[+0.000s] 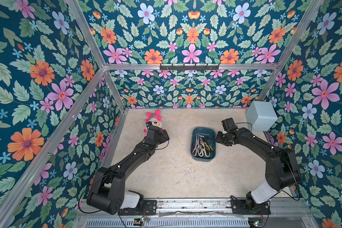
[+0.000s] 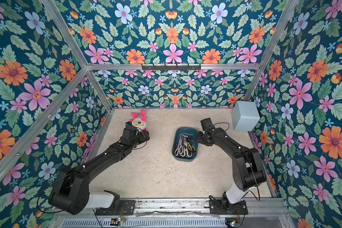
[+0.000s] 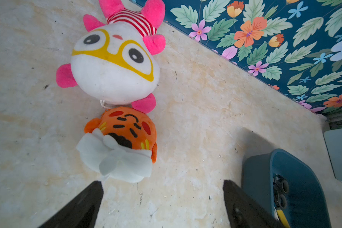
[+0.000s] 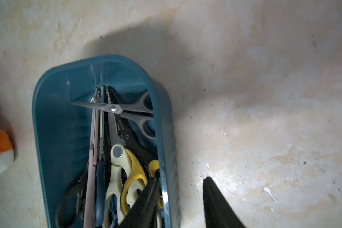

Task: Take the scissors out of the storage box
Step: Move the storage box to the center of the board.

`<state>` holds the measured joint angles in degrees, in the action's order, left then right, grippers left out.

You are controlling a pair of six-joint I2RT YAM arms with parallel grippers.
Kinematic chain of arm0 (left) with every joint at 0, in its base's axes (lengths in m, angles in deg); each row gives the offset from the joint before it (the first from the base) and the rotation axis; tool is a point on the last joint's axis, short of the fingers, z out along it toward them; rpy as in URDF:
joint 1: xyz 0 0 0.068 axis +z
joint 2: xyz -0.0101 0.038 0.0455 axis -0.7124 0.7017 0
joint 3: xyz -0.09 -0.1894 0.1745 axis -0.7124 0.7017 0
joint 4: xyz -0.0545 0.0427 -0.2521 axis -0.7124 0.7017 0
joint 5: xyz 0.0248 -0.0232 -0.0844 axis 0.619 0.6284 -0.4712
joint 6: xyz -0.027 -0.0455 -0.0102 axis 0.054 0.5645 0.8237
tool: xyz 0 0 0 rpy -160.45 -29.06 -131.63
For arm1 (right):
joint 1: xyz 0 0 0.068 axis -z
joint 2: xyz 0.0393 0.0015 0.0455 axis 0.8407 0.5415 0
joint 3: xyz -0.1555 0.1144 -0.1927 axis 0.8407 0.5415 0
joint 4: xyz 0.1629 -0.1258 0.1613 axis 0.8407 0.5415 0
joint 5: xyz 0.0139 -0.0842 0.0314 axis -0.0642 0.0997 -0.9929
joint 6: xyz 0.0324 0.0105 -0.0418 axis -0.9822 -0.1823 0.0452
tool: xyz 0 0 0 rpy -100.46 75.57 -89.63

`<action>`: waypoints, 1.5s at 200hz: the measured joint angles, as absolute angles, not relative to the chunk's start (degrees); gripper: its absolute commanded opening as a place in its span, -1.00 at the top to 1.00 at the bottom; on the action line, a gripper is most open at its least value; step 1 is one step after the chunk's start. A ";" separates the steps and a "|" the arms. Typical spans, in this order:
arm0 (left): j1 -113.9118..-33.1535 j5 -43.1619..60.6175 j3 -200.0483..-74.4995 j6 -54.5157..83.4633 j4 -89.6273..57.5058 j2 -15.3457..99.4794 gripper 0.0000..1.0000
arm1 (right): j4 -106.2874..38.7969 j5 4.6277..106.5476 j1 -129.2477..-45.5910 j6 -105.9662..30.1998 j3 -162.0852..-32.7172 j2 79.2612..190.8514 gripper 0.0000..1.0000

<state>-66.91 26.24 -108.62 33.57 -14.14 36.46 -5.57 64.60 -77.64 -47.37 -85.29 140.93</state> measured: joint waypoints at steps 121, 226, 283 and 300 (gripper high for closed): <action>-66.89 29.78 -105.53 34.97 -13.62 32.35 -0.99 | -6.77 65.48 -80.51 -46.15 -87.74 145.46 1.00; -64.92 31.77 -104.68 35.67 -12.74 29.05 -0.99 | -6.03 62.33 -92.64 -44.33 -97.86 153.06 1.00; -64.20 32.44 -103.20 35.71 -11.78 26.10 -0.99 | -5.90 59.86 -96.99 -45.30 -103.04 157.91 0.61; -64.15 32.73 -102.98 35.78 -11.21 25.66 -0.99 | -5.13 60.17 -96.99 -46.28 -104.46 157.63 0.51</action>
<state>-64.15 32.73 -102.98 35.78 -11.21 25.66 -5.13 60.17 -96.99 -46.28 -104.46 157.63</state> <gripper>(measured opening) 0.993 0.227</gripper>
